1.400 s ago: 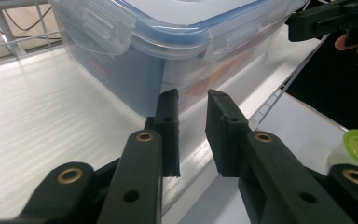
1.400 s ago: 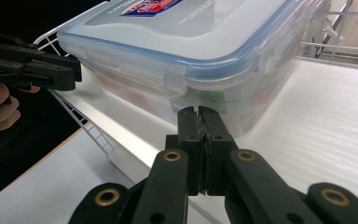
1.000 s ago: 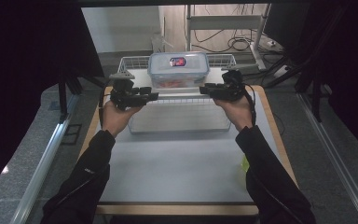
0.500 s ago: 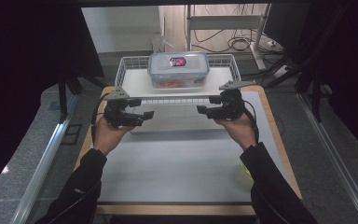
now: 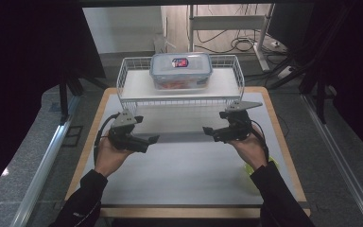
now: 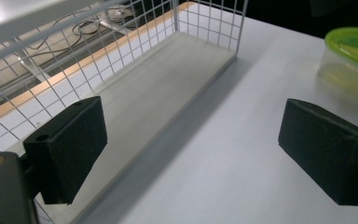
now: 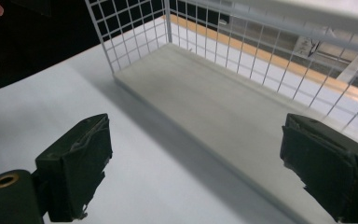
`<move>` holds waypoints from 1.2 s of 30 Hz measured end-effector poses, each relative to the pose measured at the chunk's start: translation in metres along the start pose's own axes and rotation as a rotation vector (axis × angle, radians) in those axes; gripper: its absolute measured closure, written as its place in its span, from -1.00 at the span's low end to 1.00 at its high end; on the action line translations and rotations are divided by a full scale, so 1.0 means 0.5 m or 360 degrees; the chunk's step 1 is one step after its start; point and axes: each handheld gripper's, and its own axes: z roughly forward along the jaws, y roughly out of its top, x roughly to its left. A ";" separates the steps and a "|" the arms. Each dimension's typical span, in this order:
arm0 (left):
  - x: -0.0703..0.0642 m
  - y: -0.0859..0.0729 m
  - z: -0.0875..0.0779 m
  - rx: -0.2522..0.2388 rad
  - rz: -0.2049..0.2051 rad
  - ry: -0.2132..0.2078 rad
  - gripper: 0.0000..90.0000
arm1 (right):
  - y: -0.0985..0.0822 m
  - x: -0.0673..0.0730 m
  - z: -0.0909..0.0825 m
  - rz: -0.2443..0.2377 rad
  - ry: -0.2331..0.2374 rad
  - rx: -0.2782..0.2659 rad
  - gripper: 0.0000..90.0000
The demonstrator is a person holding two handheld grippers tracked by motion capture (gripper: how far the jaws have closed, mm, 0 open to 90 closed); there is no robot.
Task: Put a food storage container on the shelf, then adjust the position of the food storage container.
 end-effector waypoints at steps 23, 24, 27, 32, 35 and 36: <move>-0.088 -0.160 -0.001 0.0108 0.0062 0.0003 -1.00 | -0.146 0.045 -0.036 -0.0020 -0.0035 0.0160 -0.84; -0.090 -0.167 -0.001 0.0123 0.0059 0.0000 -1.00 | -0.153 0.047 -0.035 -0.0019 -0.0046 0.0184 -0.85; -0.090 -0.177 -0.003 0.0137 0.0028 -0.0009 -1.00 | -0.164 0.047 -0.037 -0.0001 -0.0067 0.0215 -0.89; -0.085 -0.180 -0.007 0.0118 -0.0003 -0.0004 -1.00 | -0.172 0.040 -0.049 0.0063 -0.0116 0.0224 -0.97; -0.085 -0.182 -0.008 0.0118 -0.0008 0.0001 -1.00 | -0.177 0.036 -0.057 0.0084 -0.0127 0.0235 -0.93; -0.086 -0.182 -0.008 0.0118 -0.0006 0.0005 -0.99 | -0.179 0.035 -0.061 0.0076 -0.0143 0.0243 -0.83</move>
